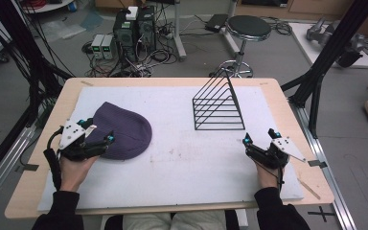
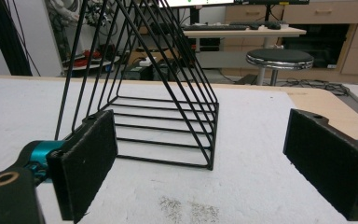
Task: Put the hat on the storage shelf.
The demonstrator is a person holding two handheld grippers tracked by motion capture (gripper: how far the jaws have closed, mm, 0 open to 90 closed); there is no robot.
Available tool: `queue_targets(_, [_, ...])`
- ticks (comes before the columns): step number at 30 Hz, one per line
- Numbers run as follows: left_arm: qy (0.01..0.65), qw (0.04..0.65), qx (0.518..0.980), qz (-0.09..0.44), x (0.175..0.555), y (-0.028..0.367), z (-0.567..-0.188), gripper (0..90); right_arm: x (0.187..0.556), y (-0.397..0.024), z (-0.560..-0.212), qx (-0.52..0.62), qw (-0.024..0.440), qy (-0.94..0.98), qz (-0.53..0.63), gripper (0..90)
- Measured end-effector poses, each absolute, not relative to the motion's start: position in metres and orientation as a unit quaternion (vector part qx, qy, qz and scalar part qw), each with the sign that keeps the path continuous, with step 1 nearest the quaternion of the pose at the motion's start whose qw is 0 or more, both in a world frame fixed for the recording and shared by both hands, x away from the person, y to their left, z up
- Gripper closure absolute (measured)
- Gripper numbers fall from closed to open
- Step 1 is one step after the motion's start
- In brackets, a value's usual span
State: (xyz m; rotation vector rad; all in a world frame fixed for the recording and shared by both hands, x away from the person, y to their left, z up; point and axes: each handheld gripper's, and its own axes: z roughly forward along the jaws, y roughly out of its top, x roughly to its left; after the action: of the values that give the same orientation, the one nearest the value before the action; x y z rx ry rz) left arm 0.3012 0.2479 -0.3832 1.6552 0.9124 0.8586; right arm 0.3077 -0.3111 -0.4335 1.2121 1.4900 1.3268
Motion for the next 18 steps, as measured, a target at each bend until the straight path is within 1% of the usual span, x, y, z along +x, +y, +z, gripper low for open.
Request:
queue_targets(7, [0.359,0.490,0.723,0.330,0.311,0.236,-0.379,17.2,0.308,-0.310,-0.434,0.476,0.391,0.590,0.522,8.9])
queue_targets(18, [0.346,0.470,0.750,0.311,0.323,0.226,-0.378,17.1,0.309,-0.310,-0.434,0.476,0.384,0.594,0.523,8.9])
